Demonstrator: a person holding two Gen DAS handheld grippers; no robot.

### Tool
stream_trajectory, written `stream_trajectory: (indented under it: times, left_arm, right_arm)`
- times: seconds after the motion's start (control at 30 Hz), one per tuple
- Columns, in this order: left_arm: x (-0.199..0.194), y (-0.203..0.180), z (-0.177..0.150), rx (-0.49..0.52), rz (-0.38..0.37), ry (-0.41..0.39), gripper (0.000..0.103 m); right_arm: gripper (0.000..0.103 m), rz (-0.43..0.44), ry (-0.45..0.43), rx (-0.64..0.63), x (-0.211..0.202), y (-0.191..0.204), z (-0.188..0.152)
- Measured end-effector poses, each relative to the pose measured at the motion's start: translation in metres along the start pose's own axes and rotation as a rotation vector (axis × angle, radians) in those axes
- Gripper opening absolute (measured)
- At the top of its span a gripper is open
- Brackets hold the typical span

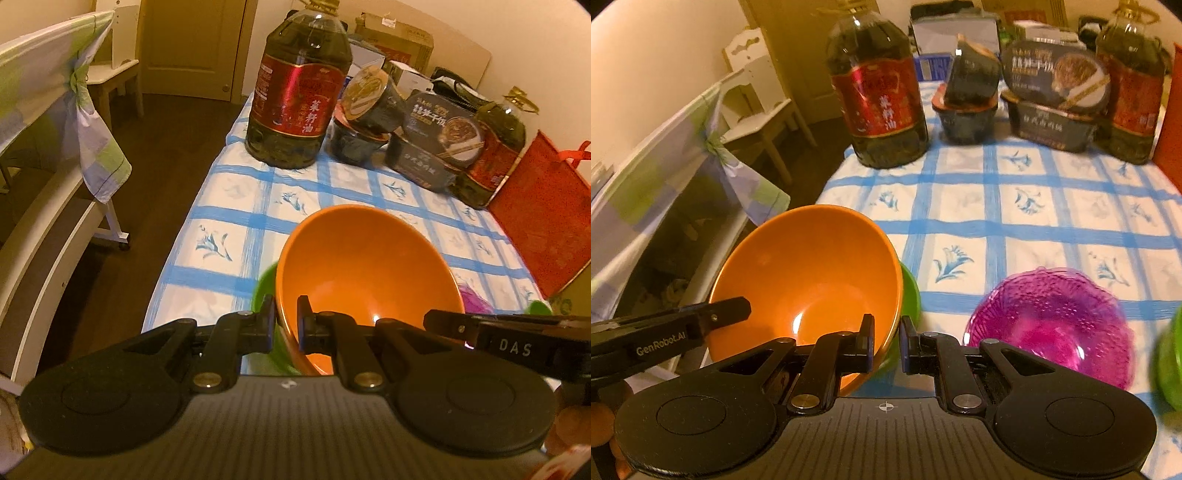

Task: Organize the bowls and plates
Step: 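Lift the orange bowl with the left tool and set it into a green bowl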

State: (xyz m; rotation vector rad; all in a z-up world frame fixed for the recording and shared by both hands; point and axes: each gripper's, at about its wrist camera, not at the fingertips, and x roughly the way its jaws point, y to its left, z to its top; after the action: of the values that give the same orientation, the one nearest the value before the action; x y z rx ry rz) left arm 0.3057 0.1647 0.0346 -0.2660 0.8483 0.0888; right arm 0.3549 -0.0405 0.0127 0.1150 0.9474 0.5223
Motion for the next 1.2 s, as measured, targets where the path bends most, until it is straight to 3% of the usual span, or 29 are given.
stream_trajectory:
  times: [0.3, 0.87, 0.93, 1.0, 1.03, 1.2]
  left_arm:
    - [0.042, 0.006, -0.004, 0.023, 0.037, 0.047, 0.01]
    - [0.056, 0.004, -0.012, 0.056, 0.049, 0.056, 0.01]
    - [0.055, 0.005, -0.012, 0.049, 0.055, 0.047, 0.01]
    - [0.052, 0.008, -0.014, 0.032, 0.056, 0.038, 0.011]
    - [0.05, 0.009, -0.014, 0.026, 0.059, 0.033, 0.013]
    - [0.03, 0.012, -0.021, -0.012, 0.052, -0.001, 0.017]
  right_arm:
    - [0.014, -0.021, 0.03, -0.025, 0.038, -0.005, 0.003]
    - [0.014, -0.047, 0.043, -0.058, 0.054, -0.008, -0.007]
    - [0.02, -0.031, 0.039, -0.064, 0.053, -0.007, -0.007]
    - [0.042, -0.008, 0.028, -0.06, 0.051, -0.009, -0.009]
    - [0.046, -0.008, 0.02, -0.057, 0.048, -0.009, -0.01]
    - [0.048, 0.013, -0.013, -0.014, 0.029, -0.014, -0.017]
